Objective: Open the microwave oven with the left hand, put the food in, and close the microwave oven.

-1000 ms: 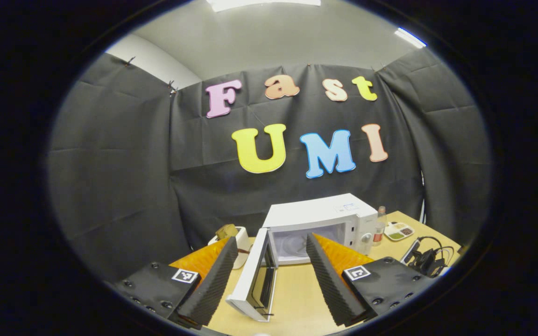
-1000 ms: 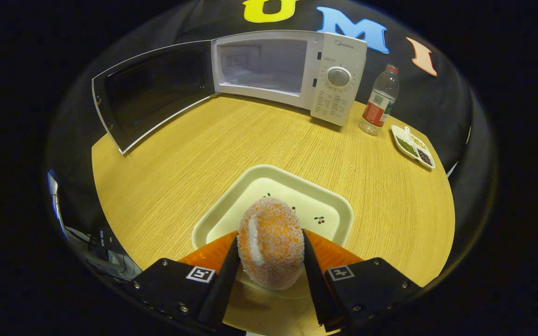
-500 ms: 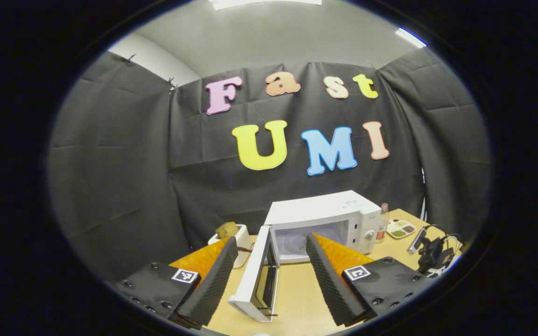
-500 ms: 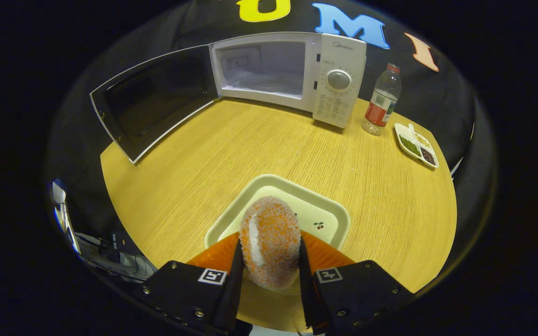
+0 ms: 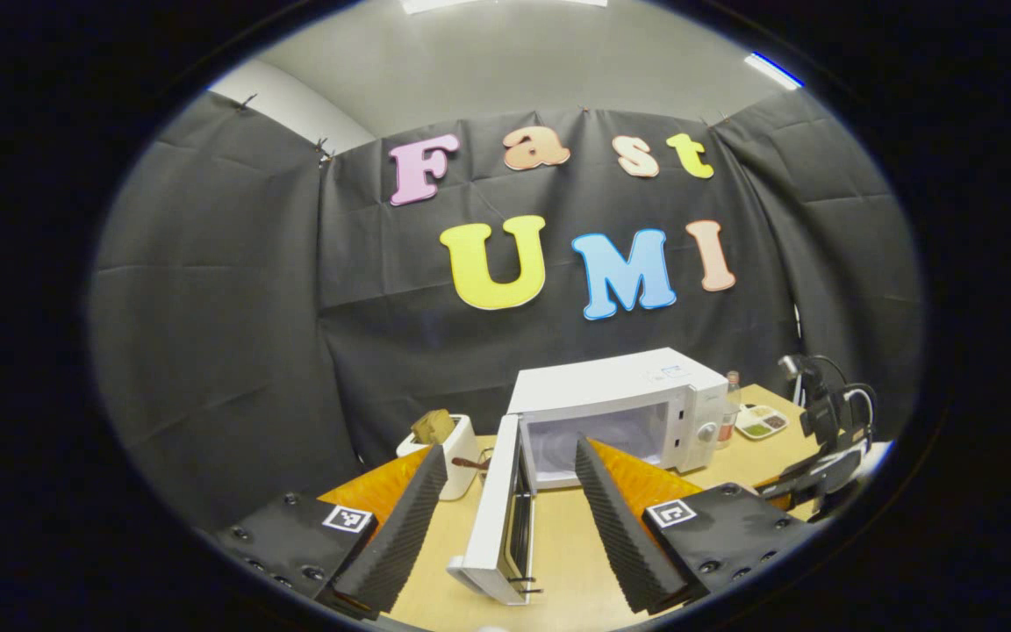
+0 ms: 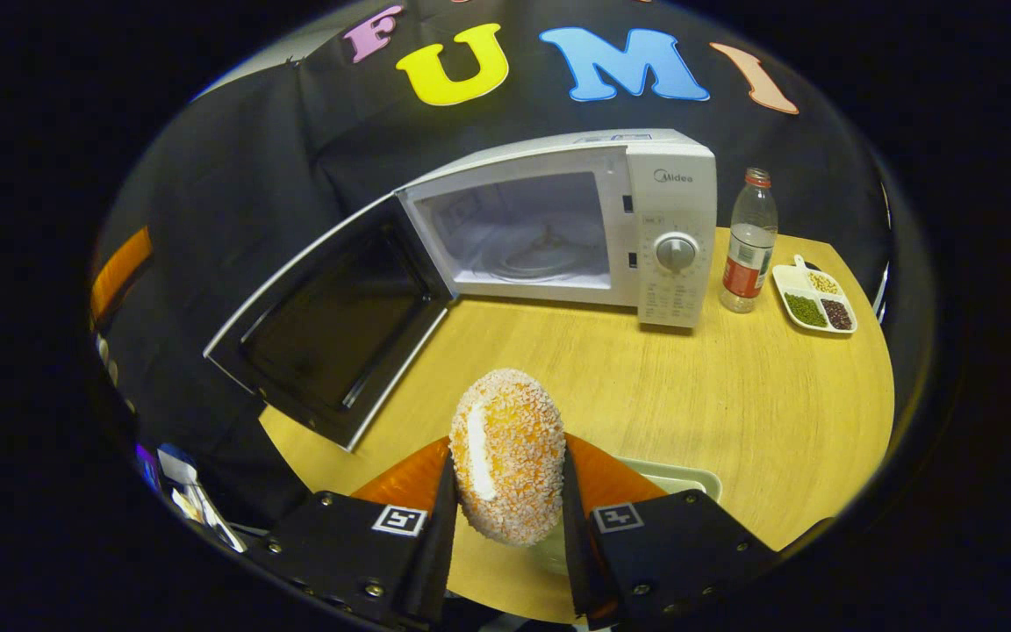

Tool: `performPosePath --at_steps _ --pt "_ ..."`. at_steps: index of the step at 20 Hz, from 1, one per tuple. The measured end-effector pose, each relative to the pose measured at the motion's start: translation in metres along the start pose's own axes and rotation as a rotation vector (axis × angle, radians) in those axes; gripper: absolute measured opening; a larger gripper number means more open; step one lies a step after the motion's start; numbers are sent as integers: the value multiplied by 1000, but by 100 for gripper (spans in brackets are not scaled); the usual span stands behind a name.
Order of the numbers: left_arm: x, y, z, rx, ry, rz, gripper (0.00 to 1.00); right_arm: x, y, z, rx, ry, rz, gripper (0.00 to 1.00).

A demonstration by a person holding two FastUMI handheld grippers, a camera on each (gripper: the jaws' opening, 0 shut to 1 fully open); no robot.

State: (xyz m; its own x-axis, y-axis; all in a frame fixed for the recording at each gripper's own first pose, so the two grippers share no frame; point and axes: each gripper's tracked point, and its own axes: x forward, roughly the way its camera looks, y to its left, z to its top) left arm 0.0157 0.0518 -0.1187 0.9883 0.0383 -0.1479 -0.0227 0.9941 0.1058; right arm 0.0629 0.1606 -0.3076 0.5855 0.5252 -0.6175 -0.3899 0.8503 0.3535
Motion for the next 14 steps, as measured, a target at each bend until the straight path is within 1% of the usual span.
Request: performPosePath --at_steps 1,3,6,10,12,14 --pt "2 2 -3 2 5 -3 100 4 9 9 25 -14 22 54" --pt "6 2 -9 -3 13 -16 100 16 18 24 64 -33 41 54" --pt "11 9 -15 3 22 -22 99 41 23 45 139 -68 45 54" --pt "21 19 -30 20 44 -30 94 77 29 78 254 -156 33 54" --pt "26 23 -41 9 61 -37 95 106 28 93 302 -197 23 54" --pt "32 28 -49 11 74 -39 98 136 21 107 335 -236 -3 54"
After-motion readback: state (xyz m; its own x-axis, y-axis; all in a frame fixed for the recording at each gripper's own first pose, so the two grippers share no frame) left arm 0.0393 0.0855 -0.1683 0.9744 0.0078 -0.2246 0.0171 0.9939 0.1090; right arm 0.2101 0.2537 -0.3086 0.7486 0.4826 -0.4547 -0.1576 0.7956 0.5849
